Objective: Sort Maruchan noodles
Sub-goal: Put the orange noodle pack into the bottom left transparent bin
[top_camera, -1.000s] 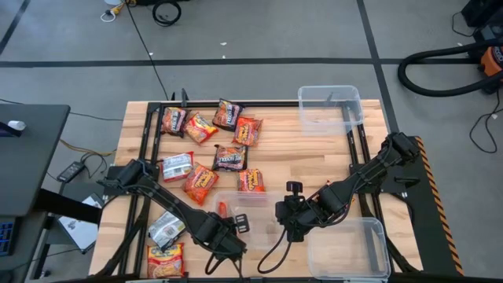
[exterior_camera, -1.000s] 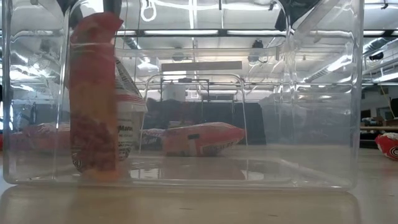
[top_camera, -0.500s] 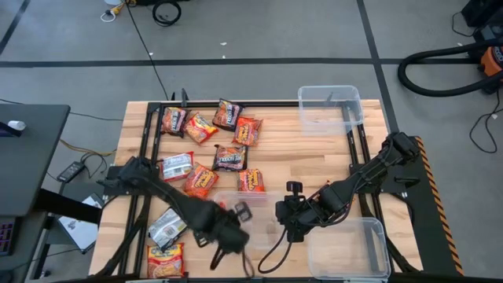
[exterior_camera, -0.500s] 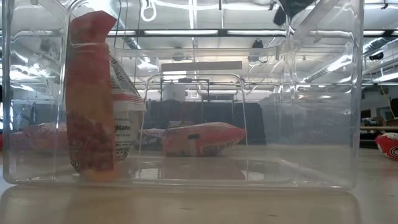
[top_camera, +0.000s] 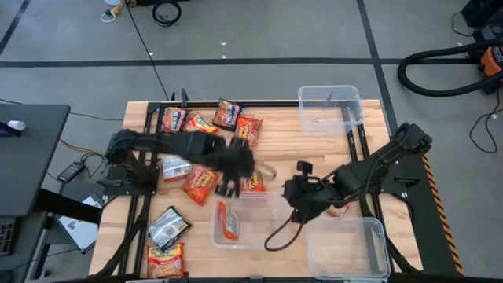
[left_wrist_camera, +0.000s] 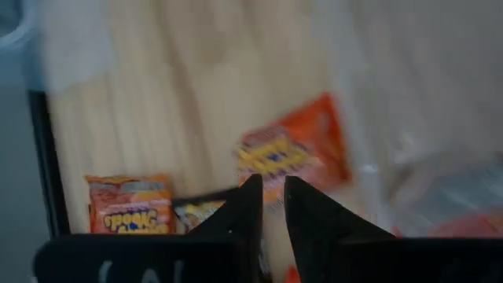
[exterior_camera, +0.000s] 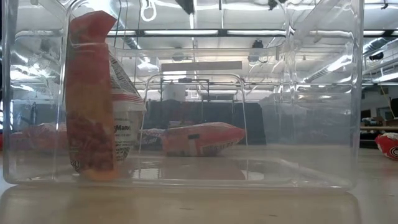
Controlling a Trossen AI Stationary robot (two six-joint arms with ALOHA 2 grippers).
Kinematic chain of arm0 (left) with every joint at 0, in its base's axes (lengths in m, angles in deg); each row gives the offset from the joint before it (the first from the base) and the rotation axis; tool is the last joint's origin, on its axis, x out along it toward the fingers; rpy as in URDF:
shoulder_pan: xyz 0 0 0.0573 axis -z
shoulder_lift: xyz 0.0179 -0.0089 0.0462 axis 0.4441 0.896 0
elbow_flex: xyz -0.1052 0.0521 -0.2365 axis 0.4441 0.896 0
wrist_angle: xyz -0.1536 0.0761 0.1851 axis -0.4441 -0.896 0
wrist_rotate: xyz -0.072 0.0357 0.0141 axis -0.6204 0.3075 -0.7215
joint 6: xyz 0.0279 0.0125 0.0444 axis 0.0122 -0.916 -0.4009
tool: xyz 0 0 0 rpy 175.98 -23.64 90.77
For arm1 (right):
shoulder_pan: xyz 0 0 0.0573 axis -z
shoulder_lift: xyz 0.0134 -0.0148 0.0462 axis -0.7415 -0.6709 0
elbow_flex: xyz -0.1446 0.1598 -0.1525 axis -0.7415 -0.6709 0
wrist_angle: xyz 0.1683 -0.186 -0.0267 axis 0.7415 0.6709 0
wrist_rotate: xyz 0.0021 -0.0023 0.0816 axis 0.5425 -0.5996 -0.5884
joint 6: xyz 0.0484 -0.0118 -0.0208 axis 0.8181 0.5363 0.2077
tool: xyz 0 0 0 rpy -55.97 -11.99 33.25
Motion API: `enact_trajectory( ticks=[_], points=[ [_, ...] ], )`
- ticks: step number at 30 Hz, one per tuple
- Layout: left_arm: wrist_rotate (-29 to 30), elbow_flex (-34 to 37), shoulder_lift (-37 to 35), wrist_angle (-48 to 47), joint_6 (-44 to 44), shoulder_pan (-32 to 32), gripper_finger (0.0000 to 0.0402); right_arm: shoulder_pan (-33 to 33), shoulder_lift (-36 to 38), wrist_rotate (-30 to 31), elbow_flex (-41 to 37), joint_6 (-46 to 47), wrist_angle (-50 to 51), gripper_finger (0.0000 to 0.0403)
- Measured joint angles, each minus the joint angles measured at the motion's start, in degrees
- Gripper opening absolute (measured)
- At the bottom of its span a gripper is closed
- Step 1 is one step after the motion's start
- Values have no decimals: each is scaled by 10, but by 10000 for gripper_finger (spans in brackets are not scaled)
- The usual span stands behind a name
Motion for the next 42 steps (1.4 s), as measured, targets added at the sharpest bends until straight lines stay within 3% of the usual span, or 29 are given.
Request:
enact_trajectory(
  ticks=[3, 8, 15, 22, 26, 34, 42],
  points=[
    [-25, 26, 10, 61, 14, -54, 56, -5, 6, 13, 0, 28, 32, 136],
    [-99, 37, 59, 76, 94, -115, 77, -25, 14, 25, 0, 93, 96, 136],
    [-104, 37, 135, 93, 213, -100, 135, -41, 14, 24, -9, 144, 170, 136],
    [5, 37, 160, 135, 336, -82, 195, -41, 14, -10, -34, 122, 172, 136],
    [16, 36, 168, 167, 431, -86, 216, -41, 14, -30, -51, 120, 167, 136],
    [69, 37, 206, 164, 587, -56, 219, -43, 14, -65, -77, 95, 133, 136],
    [77, 36, 243, 156, 710, -48, 216, -49, 14, -91, -85, 83, 122, 136]
  ],
)
